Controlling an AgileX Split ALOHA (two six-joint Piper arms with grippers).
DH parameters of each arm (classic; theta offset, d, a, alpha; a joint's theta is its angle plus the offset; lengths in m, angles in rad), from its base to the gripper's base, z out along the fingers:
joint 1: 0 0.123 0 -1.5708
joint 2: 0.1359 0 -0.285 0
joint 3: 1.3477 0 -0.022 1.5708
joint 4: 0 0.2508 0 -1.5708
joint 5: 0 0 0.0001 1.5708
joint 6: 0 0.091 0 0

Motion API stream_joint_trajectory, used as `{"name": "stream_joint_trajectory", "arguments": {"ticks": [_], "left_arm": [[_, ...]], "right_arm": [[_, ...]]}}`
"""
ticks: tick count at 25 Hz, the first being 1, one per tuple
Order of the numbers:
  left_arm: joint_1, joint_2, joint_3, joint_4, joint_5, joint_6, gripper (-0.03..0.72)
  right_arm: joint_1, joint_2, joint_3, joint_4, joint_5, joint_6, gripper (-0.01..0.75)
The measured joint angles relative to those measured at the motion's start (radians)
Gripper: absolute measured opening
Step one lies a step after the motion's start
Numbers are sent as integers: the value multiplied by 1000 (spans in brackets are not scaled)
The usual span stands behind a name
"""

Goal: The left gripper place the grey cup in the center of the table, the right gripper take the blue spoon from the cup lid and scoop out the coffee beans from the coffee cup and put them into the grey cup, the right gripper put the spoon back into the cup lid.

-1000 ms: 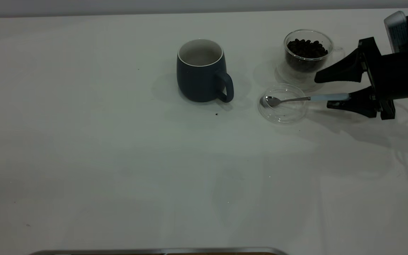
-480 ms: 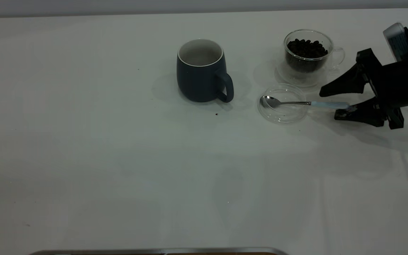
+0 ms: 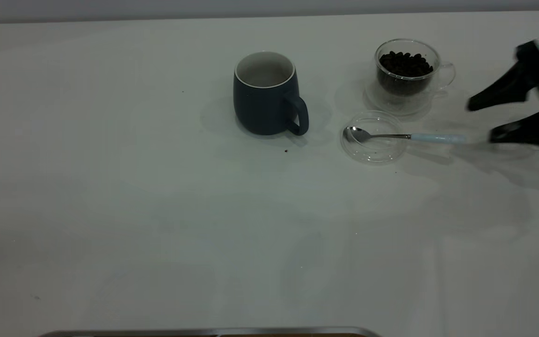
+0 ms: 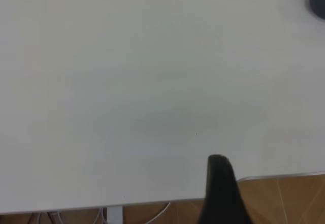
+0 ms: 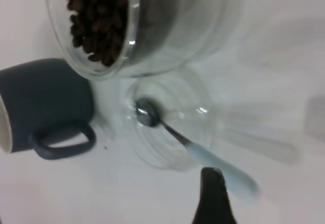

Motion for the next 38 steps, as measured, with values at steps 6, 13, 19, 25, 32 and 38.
{"name": "stream_joint_trajectory", "arguments": {"ticks": [6,13,19,25,32,38], "left_arm": [[0,0,0,0,0,0,567],[0,0,0,0,0,0,567],[0,0,0,0,0,0,567],[0,0,0,0,0,0,567],[0,0,0,0,0,0,567],[0,0,0,0,0,0,567]], "right_arm": [[-50,-233,1,-431,3,413,592],[49,-636,7,-578,66,503,592],[185,-927,13,-789,173,656,592],[276,-1158,17,-1009,299,802,592],[278,-1416,140,-1106,339,821,592],[278,-1666,175,-1121,412,822,588]]}}
